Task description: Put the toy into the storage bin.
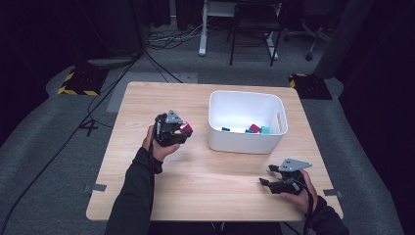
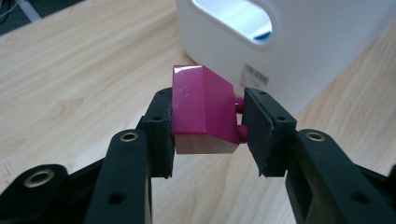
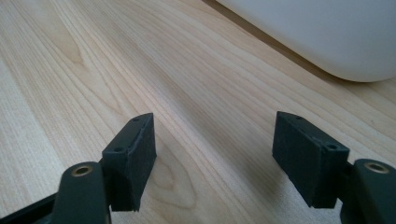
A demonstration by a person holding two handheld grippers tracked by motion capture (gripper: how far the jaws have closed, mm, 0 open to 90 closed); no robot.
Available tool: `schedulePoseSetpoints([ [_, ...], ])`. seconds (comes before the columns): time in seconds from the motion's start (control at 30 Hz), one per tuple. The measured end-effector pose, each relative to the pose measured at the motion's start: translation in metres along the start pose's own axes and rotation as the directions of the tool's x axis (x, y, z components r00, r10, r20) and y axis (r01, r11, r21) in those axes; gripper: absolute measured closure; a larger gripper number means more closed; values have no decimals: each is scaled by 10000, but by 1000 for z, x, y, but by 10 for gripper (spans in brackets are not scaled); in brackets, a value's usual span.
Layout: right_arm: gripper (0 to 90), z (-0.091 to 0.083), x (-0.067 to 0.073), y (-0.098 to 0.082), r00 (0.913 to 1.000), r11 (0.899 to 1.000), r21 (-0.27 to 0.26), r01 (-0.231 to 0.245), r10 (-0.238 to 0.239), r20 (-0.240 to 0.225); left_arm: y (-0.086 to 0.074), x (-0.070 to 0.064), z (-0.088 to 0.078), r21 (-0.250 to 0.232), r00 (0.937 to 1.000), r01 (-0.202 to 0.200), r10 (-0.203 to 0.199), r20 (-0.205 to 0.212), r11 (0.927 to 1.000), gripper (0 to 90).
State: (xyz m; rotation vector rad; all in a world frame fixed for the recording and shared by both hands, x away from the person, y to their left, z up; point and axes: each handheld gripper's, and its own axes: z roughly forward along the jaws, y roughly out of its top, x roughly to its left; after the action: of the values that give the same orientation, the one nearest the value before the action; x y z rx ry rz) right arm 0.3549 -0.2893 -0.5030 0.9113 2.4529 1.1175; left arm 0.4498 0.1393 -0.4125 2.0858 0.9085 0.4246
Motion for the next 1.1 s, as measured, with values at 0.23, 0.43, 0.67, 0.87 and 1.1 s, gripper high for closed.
schedulePoseSetpoints([
  [0.23,307,0,0,0,10000,10000,13,-10,10,-7,17,10,2,33,9994,254,-254,-233,9997,567],
  [0.43,306,0,0,0,10000,10000,6,35,-35,-15,29,15,3,-338,9973,630,-642,-367,9974,567],
  [0.67,306,0,0,0,10000,10000,17,89,-89,-18,47,15,0,-428,9973,464,-487,-546,9980,567],
  [0.87,306,0,0,0,9999,9999,17,102,-102,-15,64,11,-3,-464,9980,200,-227,-589,9987,567],
  [1.1,306,0,0,0,9999,9999,16,110,-110,-28,84,-1,-5,-729,9990,-94,62,-440,9973,567],
])
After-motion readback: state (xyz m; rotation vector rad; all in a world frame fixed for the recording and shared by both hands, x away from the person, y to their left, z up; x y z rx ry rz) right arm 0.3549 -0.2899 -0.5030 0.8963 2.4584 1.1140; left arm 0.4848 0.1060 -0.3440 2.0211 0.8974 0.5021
